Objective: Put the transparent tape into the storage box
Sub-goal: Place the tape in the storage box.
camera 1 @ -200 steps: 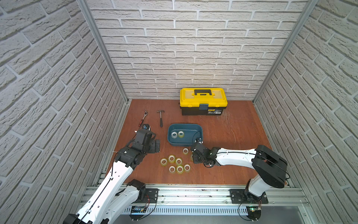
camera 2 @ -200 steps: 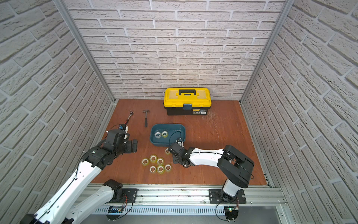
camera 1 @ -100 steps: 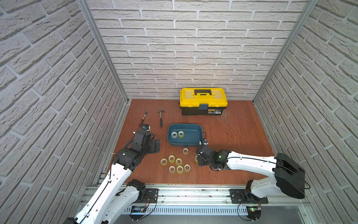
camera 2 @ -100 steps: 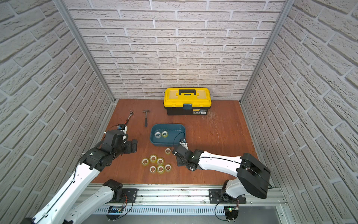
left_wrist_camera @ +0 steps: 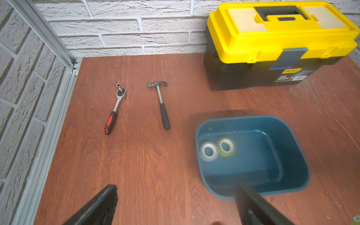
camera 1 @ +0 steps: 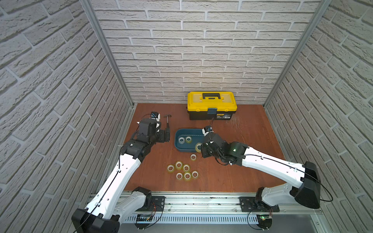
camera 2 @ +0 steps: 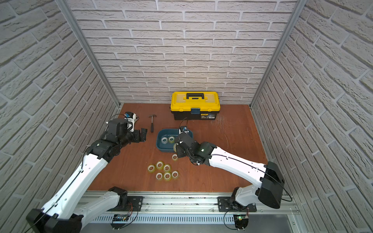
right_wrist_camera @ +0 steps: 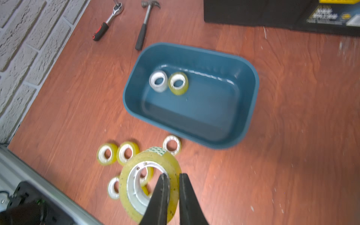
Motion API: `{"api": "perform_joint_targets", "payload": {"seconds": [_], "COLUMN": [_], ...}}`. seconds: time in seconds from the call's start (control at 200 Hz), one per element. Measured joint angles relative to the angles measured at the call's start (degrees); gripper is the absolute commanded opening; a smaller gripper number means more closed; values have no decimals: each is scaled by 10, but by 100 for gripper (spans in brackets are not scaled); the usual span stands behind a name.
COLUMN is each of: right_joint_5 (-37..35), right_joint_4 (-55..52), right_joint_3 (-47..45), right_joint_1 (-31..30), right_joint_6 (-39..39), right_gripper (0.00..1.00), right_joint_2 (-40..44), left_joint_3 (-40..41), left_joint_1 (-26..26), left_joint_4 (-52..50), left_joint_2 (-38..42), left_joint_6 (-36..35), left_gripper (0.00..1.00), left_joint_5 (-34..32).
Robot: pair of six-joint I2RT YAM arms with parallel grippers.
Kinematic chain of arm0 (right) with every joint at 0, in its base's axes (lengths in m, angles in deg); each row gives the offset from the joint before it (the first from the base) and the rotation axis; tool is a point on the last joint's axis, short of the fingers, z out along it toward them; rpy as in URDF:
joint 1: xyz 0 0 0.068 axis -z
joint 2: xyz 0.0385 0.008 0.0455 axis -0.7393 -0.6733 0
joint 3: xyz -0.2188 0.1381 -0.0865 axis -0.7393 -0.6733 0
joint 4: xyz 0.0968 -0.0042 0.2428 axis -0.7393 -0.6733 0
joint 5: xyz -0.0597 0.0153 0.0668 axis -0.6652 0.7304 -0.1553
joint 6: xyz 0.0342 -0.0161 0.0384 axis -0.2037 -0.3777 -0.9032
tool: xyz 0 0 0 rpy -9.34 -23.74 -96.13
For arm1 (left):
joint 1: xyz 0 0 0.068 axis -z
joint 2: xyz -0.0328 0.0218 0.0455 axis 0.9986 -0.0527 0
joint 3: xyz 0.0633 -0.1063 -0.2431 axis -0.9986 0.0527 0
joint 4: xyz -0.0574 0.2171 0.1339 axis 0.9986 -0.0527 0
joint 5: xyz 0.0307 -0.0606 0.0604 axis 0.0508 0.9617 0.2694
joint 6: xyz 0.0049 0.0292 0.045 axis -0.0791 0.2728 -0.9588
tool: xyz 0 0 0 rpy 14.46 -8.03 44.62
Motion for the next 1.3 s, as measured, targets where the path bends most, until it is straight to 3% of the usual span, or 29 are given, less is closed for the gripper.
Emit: {"api": "perform_joint_targets", "payload": {"seconds": [0.185, 0.5, 0.955, 1.3], "right_joint_5": [57, 107, 95, 86], "right_joint_4": [1, 5, 5, 6], "right_joint_3": [84, 187, 198, 255], "right_joint_1": [53, 115, 145, 146], "right_joint_6": [25, 38, 50, 50], "right_gripper": [3, 2, 2, 5], "right_joint_2": [-141, -310, -355, -415], "left_joint_3": [7, 7, 7, 7], "left_joint_1": [-58, -63, -63, -63], "left_joint_4": [28, 23, 23, 23], "left_joint_2": [-46, -55, -59, -60], "left_joint_6": [-19, -36, -36, -36], "left_gripper": [98, 98, 98, 98], "left_joint_5": [27, 25, 42, 52]}}
